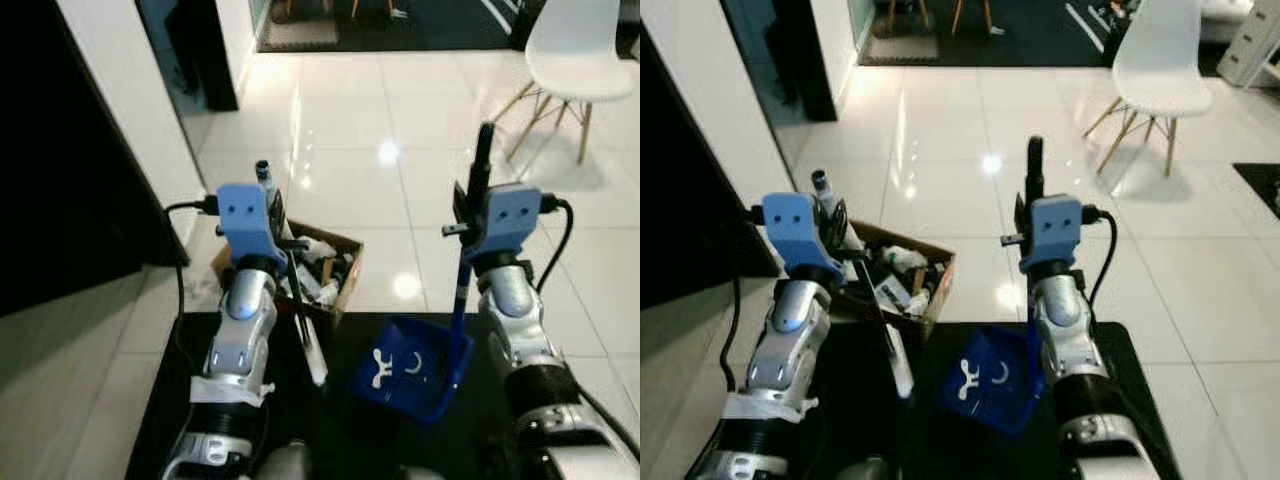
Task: Sweep floor
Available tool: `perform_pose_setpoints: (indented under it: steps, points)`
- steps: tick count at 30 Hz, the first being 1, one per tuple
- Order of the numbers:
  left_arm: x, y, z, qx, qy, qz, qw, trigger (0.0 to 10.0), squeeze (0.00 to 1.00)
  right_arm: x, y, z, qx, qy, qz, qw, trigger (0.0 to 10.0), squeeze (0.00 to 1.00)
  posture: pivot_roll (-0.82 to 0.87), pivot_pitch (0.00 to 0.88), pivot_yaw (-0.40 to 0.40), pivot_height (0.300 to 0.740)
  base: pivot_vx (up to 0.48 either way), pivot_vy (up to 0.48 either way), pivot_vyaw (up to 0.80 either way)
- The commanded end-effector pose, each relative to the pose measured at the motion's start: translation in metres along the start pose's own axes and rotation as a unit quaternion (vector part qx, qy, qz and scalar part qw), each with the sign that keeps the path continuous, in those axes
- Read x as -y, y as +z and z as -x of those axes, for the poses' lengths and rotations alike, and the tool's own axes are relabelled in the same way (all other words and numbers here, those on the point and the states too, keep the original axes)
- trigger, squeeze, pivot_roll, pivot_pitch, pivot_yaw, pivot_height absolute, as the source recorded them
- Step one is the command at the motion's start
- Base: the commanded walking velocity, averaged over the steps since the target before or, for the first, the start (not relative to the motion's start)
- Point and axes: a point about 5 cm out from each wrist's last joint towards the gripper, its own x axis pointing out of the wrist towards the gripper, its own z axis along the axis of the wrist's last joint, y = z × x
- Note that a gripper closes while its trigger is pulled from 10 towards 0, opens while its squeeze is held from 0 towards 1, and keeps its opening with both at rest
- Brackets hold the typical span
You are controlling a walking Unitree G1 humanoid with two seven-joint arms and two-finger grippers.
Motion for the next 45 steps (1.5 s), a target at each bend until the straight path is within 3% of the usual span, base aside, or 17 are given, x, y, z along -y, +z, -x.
perform_pose_setpoints:
  steps: [1, 23, 30, 34, 45]
  points:
    - [0.004, 0.004, -0.001, 0.012, -0.005, 0.001, 1.0, 10.0, 0.0, 0.005, 0.005, -0.001, 0.014, -0.006, 0.001, 1.0, 10.0, 0.0, -0.01, 0.037, 0.002, 0.74, 0.48, 0.0, 0.0]
    - [0.002, 0.004, -0.002, 0.009, 0.004, 0.004, 1.0, 10.0, 0.0, 0.005, 0.005, -0.002, 0.014, -0.007, 0.0, 1.0, 10.0, 0.0, -0.01, 0.036, 0.0, 0.74, 0.431, -0.068, 0.0]
    - [0.003, 0.005, -0.001, 0.013, 0.002, 0.009, 1.0, 10.0, 0.0, 0.015, 0.011, -0.005, 0.018, -0.031, 0.013, 0.999, 10.0, 0.0, -0.01, 0.036, -0.001, 0.74, 0.264, 0.0, 0.0]
    - [0.003, 0.007, -0.001, 0.017, -0.001, 0.014, 1.0, 10.0, 0.0, 0.028, 0.033, -0.007, 0.053, -0.06, 0.029, 0.996, 10.0, 0.0, -0.01, 0.035, -0.003, 0.74, 0.0, 0.0, 0.0]
    - [0.004, 0.005, -0.002, 0.014, -0.004, 0.013, 1.0, 10.0, 0.0, 0.037, 0.07, -0.004, 0.123, -0.046, 0.044, 0.99, 10.0, 0.0, -0.02, 0.039, 0.006, 0.74, 0.0, 0.0, 0.0]
